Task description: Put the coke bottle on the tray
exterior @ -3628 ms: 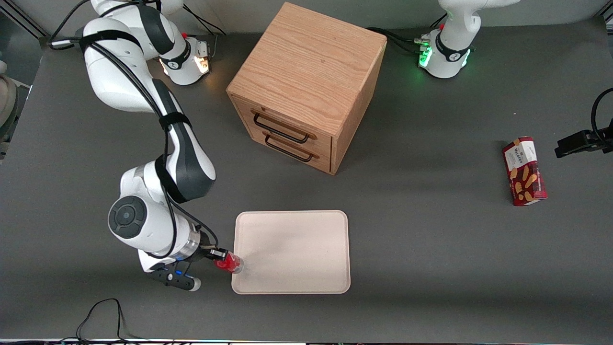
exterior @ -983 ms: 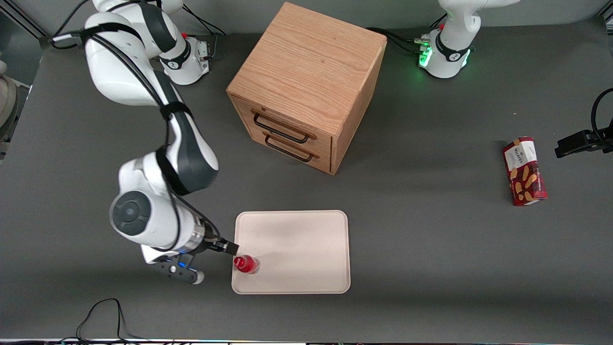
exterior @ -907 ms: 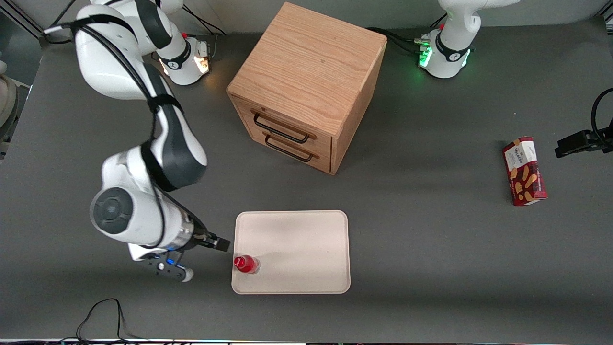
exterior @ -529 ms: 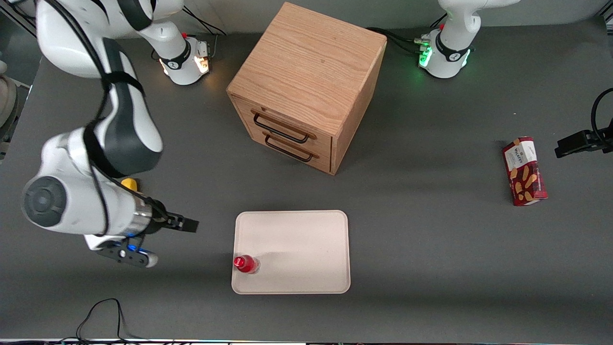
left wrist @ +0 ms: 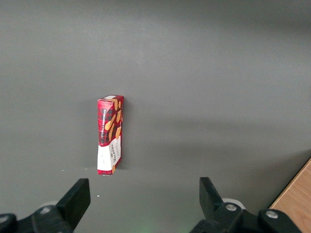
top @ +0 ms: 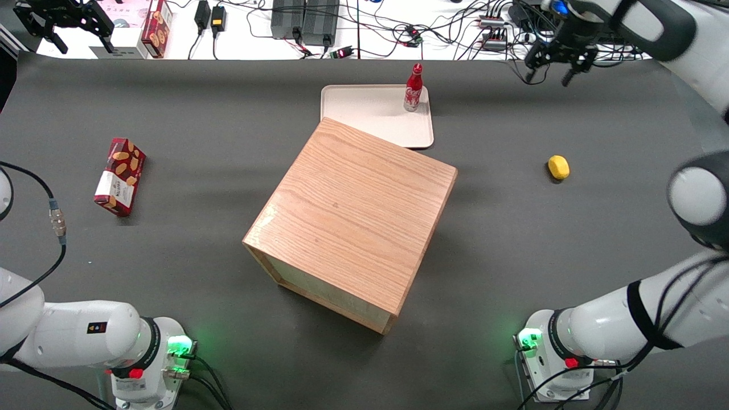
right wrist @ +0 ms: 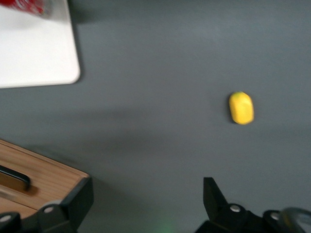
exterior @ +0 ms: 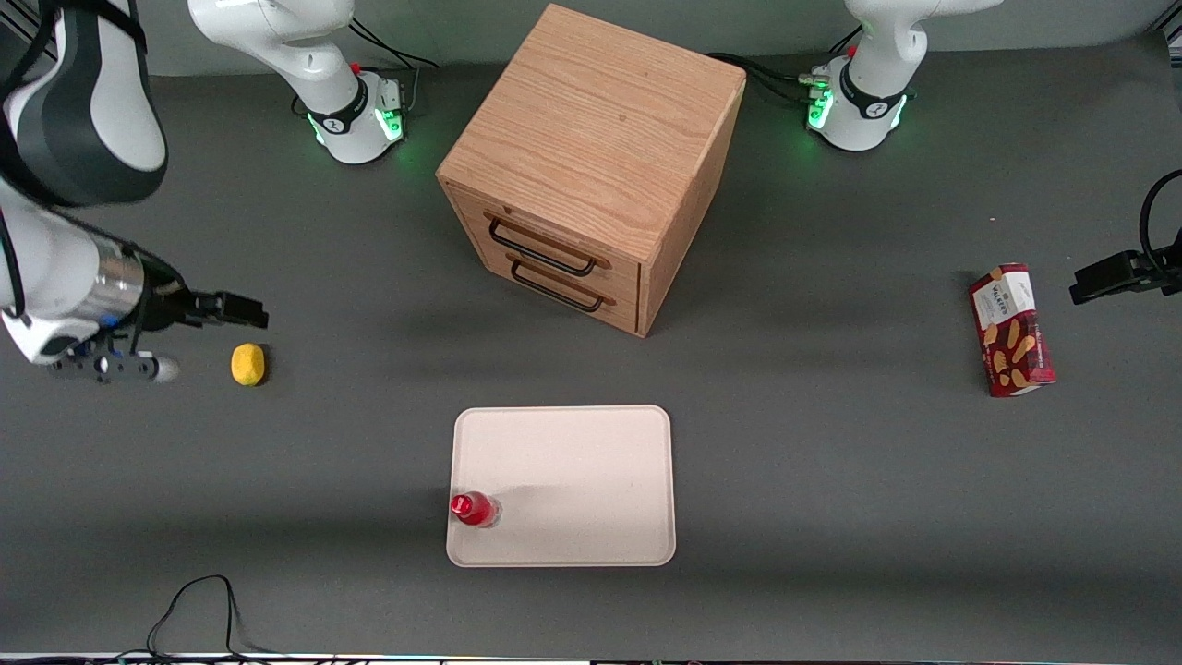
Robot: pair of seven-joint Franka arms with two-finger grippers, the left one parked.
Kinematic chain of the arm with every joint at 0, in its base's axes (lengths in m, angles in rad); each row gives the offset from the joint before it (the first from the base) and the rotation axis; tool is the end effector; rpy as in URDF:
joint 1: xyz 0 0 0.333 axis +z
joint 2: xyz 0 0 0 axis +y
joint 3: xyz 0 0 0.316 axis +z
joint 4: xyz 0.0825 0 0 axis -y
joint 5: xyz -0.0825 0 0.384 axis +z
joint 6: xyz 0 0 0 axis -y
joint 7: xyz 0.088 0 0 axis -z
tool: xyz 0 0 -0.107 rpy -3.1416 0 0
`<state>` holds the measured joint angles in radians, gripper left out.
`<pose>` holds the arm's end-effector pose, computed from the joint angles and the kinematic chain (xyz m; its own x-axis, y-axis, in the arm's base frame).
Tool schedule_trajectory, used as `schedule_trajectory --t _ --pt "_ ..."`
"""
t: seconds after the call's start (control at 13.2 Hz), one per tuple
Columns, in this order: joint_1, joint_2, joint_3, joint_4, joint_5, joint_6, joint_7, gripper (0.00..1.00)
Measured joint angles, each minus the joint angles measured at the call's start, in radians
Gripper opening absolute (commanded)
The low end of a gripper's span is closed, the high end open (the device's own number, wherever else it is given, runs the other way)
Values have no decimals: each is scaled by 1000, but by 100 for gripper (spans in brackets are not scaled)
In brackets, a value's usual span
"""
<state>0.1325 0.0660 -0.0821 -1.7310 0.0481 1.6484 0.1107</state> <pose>0.5660 0.0345 0.5185 0.9863 -0.0651 -0.1516 -0.0696 -0.9973 -0.0249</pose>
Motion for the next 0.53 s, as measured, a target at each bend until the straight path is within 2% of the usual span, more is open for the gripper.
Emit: schedule_trajectory --t 0.15,0.53 --pt "4 -70 2 -72 -24 9 -1 100" --pt "-14 -103 -12 -71 -27 -20 -4 100"
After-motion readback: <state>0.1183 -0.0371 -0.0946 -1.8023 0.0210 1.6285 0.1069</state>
